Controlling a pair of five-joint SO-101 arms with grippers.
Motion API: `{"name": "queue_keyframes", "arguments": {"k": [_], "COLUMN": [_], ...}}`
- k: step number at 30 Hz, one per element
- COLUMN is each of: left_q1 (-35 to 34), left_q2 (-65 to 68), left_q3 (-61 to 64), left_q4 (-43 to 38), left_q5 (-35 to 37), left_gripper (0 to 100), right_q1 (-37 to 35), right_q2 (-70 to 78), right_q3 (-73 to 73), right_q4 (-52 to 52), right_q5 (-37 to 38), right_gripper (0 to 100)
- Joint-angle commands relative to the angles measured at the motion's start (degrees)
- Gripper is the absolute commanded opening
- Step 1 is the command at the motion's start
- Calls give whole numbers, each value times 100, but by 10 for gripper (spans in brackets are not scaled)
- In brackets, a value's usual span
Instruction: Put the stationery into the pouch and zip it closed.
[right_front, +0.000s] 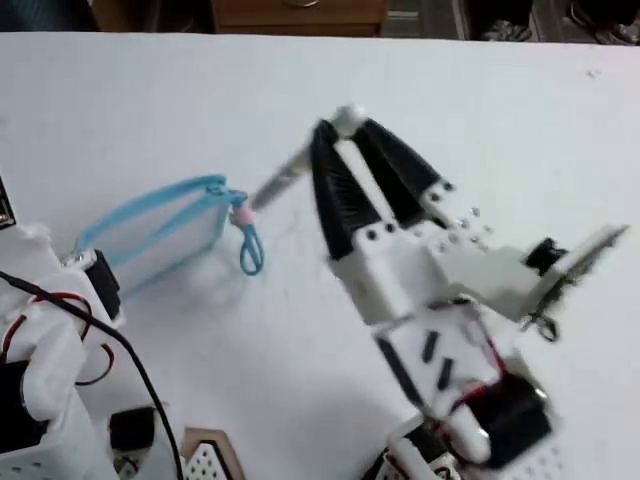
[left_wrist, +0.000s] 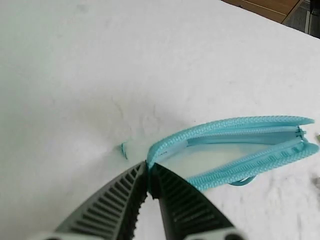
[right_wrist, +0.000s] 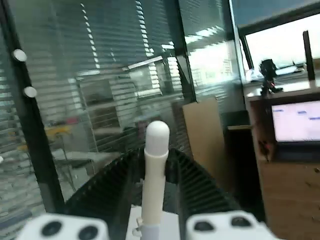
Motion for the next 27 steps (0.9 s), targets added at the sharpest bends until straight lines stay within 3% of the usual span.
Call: {"name": "queue_keyframes", "arguments": {"k": [1,7,14,27], "left_q1": [-31,-31,-31,-31], "left_q2": [57,57,57,57], "left_q3": [0,0,0,0], "left_q4": [-35,-35,-44,-44], "left_q5": [-18,-18,-18,-9], "left_gripper": [24,24,24,24], "right_q1": [-356,-743,-1182,-1209], "right_q2": [259,743,1015,1596], "right_q3": [378,404,440,1037], "right_q4": [-1033,-1754,-1815,-2167], "right_q5": [-26,-18,-18,273], "right_gripper": [17,17,17,17]}}
